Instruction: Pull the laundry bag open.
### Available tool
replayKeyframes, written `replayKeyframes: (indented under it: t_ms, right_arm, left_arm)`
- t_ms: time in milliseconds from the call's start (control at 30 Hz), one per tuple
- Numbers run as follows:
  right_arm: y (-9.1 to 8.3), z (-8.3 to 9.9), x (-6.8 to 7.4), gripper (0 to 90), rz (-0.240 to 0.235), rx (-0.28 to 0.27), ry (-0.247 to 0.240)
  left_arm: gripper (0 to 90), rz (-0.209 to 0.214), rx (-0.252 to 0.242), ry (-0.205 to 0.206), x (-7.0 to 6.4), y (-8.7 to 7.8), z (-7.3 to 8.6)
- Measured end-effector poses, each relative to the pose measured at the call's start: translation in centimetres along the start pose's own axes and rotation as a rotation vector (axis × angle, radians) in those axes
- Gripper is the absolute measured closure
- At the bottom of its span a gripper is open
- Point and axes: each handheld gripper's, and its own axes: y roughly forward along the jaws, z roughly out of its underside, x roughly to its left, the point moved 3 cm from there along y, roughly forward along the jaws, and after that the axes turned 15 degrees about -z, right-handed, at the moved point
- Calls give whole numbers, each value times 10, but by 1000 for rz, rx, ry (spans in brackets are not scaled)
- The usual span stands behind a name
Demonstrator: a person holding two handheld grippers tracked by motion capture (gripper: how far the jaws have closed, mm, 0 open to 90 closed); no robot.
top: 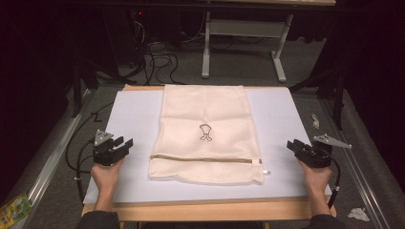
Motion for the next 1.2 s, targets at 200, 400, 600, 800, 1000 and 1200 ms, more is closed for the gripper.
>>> replayKeyframes:
  t_ms: [200, 400, 600, 800, 1000, 1200]
  right_arm:
    - [6, 1, -1, 644, 1, 15, -2]
    - [11, 2, -2, 644, 1, 20, 1]
    - [16, 3, -4, 643, 6, 30, 0]
    - [20, 4, -5, 642, 14, 38, -9]
    - [23, 6, -5, 635, 16, 39, -4]
    - [27, 7, -6, 628, 16, 44, -7]
  left_arm:
    - [555, 0, 8, 8, -3, 6, 1]
    - [554, -2, 17, 17, -5, 12, 2]
    - [549, 6, 23, 13, -9, 18, 3]
    - [544, 11, 22, 13, -11, 23, 4]
    - [540, 8, 25, 12, -13, 29, 6]
    - [536, 8, 27, 11, -16, 35, 10]
